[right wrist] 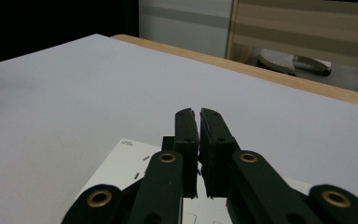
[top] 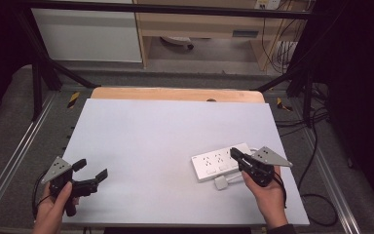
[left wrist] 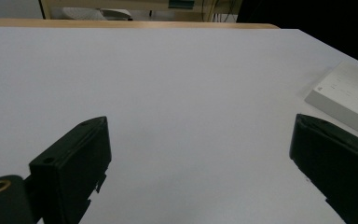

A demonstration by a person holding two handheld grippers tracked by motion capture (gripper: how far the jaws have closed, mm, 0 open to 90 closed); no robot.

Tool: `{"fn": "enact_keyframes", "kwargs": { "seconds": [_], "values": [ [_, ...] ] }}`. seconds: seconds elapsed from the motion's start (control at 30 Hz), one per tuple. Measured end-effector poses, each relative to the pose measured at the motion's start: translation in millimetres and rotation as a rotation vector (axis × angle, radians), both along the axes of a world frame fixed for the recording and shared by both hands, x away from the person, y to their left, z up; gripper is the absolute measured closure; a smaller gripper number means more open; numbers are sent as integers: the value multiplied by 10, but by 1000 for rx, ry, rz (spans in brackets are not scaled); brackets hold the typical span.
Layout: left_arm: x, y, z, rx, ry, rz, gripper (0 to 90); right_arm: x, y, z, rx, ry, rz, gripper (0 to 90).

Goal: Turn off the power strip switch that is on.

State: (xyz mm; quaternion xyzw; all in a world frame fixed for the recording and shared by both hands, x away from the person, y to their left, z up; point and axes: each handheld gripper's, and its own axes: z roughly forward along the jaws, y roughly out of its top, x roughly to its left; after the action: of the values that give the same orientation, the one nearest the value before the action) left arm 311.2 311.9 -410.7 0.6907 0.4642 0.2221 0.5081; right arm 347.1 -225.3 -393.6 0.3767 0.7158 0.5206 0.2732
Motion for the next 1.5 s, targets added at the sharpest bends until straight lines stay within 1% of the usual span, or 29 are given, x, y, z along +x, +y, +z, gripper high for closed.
{"fn": "enact_keyframes", "kwargs": {
  "seconds": [0.27, 0.53, 0.87, 1.07, 1.3, 1.5],
  "values": [
    [-2, 1, 2, 3, 0, -2, 51, 0, 21, -36, -8, 10, 2, 900],
    [-2, -2, 1, 6, 0, -3, 52, 6, 66, -73, -28, 26, 16, 900],
    [-2, -10, -2, 7, 2, -5, 52, 15, 79, -115, -33, 48, 13, 900],
    [-3, -11, -1, 11, 0, -4, 51, 16, 93, -144, -26, 62, 22, 900],
    [-2, -18, -2, 12, 3, -9, 52, 24, 89, -167, -34, 66, 19, 900],
    [-1, -17, -2, 13, 2, -8, 52, 33, 94, -194, -39, 78, 21, 900]
  ]
}}
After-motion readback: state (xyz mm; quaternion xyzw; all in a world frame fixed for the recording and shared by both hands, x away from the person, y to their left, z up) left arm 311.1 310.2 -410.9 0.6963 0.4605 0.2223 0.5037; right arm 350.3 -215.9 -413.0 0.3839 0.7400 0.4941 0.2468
